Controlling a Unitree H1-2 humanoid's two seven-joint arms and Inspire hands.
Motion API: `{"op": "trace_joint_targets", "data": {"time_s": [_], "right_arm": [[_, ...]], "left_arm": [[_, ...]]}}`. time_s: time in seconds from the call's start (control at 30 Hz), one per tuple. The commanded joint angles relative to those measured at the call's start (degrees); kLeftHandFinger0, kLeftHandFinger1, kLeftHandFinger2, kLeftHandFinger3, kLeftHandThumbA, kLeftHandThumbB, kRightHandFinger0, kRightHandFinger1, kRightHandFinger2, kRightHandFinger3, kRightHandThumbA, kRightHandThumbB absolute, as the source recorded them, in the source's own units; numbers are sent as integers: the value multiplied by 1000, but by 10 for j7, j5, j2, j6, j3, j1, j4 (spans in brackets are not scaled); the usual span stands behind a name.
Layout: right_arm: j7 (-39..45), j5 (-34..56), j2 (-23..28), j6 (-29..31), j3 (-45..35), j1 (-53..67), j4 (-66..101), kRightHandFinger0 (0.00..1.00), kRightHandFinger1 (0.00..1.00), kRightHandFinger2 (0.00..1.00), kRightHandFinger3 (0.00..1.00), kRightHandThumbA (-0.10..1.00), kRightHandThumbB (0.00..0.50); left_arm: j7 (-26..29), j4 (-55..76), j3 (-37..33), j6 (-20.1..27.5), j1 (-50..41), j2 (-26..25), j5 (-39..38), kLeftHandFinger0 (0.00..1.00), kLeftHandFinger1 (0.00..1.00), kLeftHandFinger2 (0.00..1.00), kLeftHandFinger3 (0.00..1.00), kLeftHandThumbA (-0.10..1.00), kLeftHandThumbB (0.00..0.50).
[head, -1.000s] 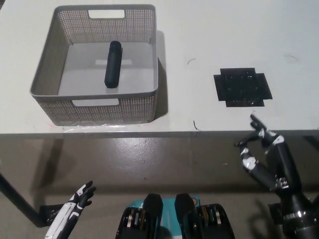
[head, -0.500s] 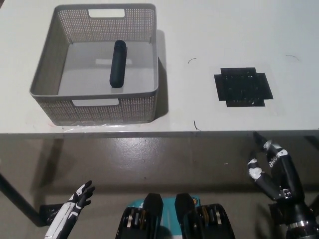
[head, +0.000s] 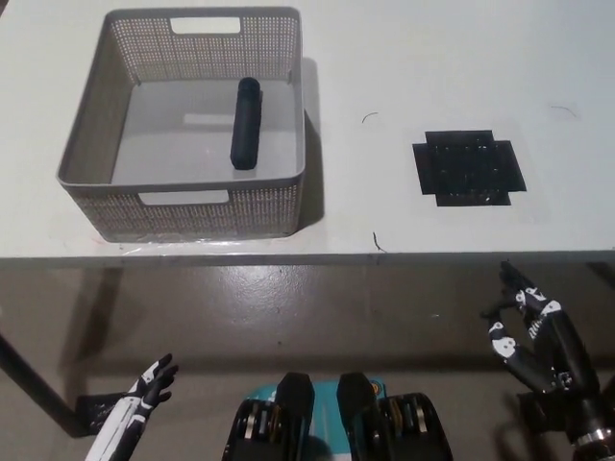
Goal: Use the right hand to pick up a electric screw driver and put it into a container on the left side
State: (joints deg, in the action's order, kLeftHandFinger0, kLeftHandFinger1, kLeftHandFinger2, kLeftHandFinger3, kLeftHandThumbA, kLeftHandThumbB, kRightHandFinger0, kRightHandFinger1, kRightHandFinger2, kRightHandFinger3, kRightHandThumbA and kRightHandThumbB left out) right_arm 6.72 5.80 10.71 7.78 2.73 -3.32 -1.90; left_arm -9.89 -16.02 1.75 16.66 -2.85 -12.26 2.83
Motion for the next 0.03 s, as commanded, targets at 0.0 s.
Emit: {"op": "trace_joint_targets", "data": {"time_s": [0.0], "right_arm": [[34,30,0,6,1,-13,2,1000,1000,1000,1000,860,500]], "left_arm": [[18,8,9,22,1,-4,-3,1000,1000,1000,1000,1000,299]]}}
